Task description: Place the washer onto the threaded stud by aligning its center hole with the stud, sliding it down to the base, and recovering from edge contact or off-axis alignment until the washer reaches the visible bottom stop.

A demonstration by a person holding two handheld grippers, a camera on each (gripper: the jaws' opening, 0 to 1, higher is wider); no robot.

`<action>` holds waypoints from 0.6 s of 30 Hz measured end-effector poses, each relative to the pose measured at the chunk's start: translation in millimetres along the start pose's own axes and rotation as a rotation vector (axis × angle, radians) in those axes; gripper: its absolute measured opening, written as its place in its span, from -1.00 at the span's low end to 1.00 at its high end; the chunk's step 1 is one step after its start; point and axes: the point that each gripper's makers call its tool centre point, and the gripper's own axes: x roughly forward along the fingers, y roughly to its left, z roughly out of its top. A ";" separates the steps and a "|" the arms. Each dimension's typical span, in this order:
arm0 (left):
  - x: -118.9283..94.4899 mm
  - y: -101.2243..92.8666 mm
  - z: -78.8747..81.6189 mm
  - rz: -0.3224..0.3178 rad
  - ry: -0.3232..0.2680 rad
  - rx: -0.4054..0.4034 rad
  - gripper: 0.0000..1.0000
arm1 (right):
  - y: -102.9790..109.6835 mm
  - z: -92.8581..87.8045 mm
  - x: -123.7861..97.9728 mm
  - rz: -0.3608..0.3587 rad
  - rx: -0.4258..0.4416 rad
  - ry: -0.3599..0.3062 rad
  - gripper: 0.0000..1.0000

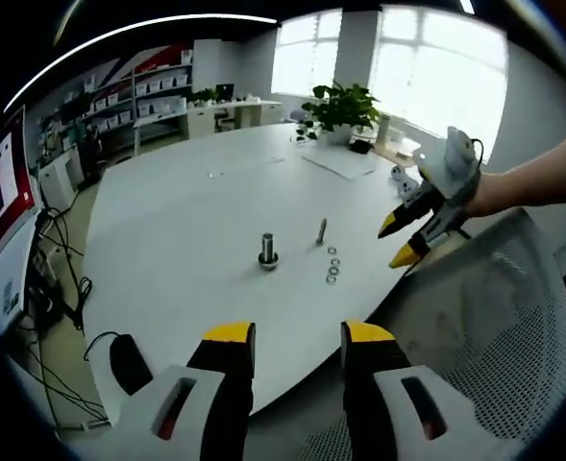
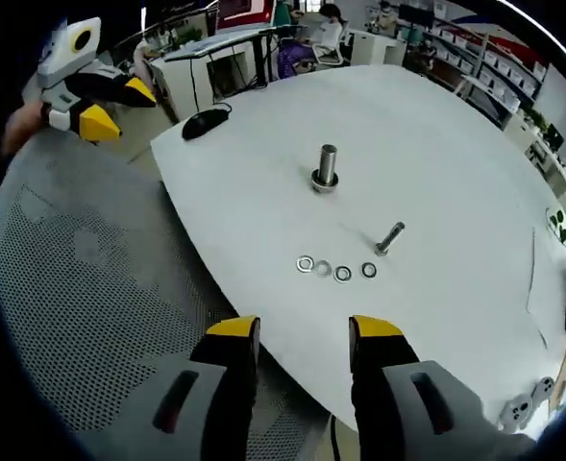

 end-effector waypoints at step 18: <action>-0.6 2.5 -0.5 0.014 0.004 0.007 -0.33 | -13.4 11.1 53.5 0.062 -0.279 0.107 -0.44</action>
